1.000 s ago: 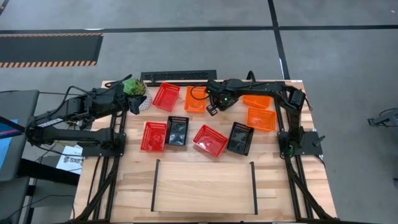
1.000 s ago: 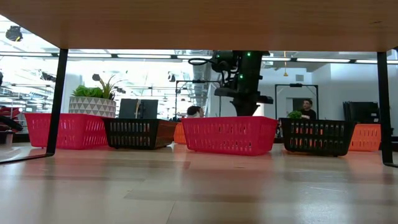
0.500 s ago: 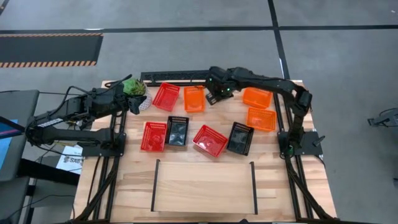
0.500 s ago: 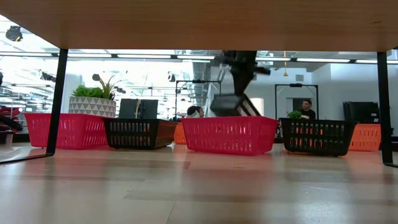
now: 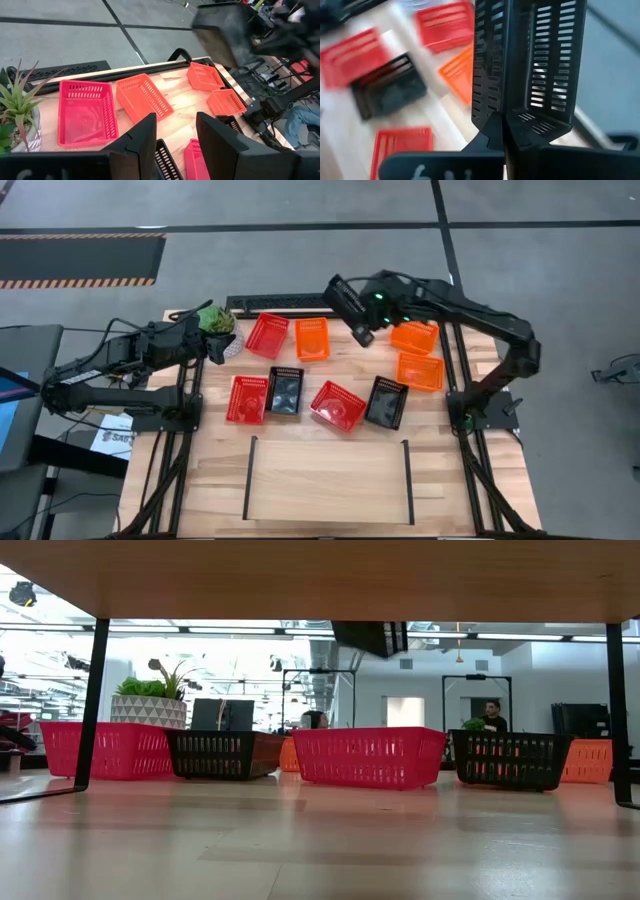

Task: Stack baskets on shelf by color
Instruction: Put the top black bin on the shelf

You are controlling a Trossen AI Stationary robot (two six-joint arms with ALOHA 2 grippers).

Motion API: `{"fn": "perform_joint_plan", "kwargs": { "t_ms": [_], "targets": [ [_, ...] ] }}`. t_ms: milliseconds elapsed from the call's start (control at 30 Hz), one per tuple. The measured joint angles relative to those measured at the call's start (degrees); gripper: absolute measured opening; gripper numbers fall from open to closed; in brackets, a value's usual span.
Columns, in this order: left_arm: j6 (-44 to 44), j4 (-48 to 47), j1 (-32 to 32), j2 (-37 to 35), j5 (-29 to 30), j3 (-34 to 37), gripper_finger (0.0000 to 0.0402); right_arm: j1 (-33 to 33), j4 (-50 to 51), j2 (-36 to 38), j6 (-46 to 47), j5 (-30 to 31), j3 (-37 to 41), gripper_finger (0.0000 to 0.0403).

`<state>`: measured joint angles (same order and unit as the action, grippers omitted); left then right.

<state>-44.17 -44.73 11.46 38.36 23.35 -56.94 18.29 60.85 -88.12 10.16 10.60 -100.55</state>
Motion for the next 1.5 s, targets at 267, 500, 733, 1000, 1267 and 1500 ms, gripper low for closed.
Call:
{"fn": "perform_joint_plan", "kwargs": {
  "t_ms": [267, 500, 733, 1000, 1267, 1500],
  "targets": [
    [0.2, 0.0, 0.0, 0.0, 0.0, 0.0, 0.0126, -14.4, 6.5, 9.4, -14.5, -5.9, 0.0, 0.0],
    [0.4, 0.0, 0.0, 0.0, 0.0, 0.0, 0.0126, -30.0, 9.6, 13.5, -22.8, -8.1, 0.0, 0.0001],
    [0.4, 0.0, 0.0, 0.0, 0.0, 0.0, 0.0126, -42.8, 7.2, 11.4, -23.8, -7.2, 0.0, 0.0001],
    [-2.1, 0.0, 0.0, 0.0, -2.4, 0.0, 0.0126, -49.6, 1.7, 6.1, -29.1, -0.6, 0.0, 0.0001],
    [-3.3, 0.1, 0.0, 0.3, -4.3, 0.0, 0.0126, -55.1, 9.7, 6.3, -37.4, 0.1, 0.0, 0.0001],
    [-4.6, 0.0, 0.0, 0.6, -4.1, 0.0, 0.0126, -59.7, 15.9, 5.5, -47.5, 4.7, 0.0, 0.0001]
  ]
}}
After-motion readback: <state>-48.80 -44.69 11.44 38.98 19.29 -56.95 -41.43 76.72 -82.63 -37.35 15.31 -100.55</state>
